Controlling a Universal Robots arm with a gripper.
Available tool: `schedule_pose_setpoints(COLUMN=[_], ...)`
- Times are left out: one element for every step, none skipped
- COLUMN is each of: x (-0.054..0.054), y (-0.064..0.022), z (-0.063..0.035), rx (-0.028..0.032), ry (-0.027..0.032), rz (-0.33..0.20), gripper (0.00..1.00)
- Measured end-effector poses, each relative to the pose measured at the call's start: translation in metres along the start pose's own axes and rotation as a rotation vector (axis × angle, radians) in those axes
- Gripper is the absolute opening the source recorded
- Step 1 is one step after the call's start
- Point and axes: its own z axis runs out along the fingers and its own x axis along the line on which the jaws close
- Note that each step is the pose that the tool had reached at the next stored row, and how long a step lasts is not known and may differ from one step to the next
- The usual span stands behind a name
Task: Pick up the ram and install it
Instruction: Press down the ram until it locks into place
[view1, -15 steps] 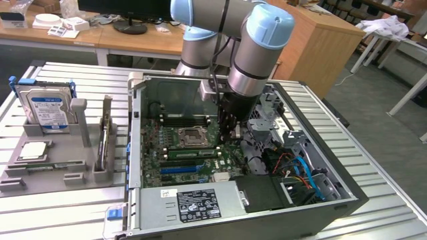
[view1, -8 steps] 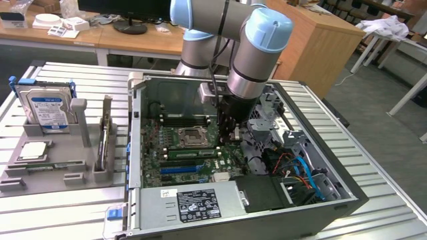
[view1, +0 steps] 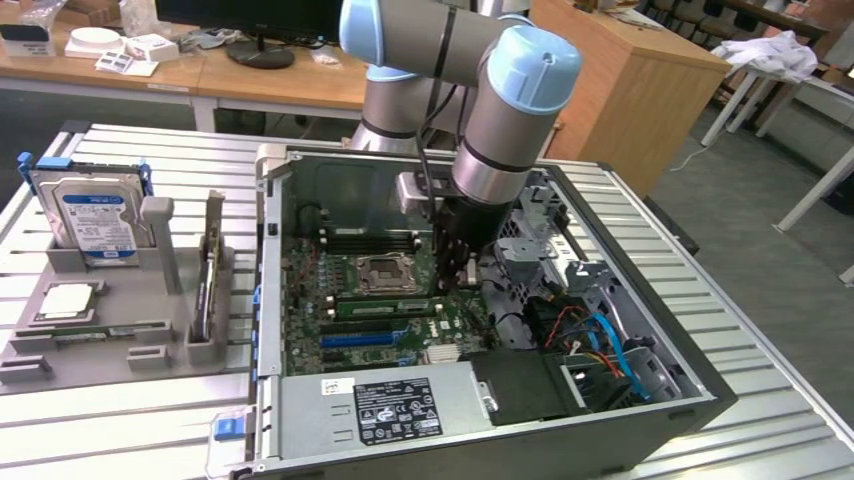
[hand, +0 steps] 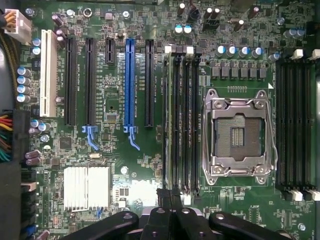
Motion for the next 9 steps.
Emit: schedule_pose_setpoints(x=[0.0000, 0.0001, 0.0001, 0.0001, 0.0001, 0.0000, 0.0000, 0.0001, 0.0002], y=[0.0000, 0.0000, 0.0000, 0.0000, 0.0000, 0.0000, -0.0001, -0.0001, -0.0001], z=[0.0011, 0.0014, 0.0013, 0.0013, 0.0013, 0.0018, 0.0028, 0.0038, 0.0048], rx=[0.0000, 0.0000, 0.0000, 0.0000, 0.0000, 0.0001, 0.0001, 0.0001, 0.0000], ry=[0.0000, 0.0001, 0.0002, 0.0002, 0.0002, -0.0001, -0.0003, -0.0002, 0.0000], rz=[0.000, 0.000, 0.000, 0.000, 0.000, 0.000, 0.000, 0.000, 0.000], gripper=[0.11, 0.11, 0.11, 0.11, 0.11, 0.11, 0.11, 0.11, 0.11])
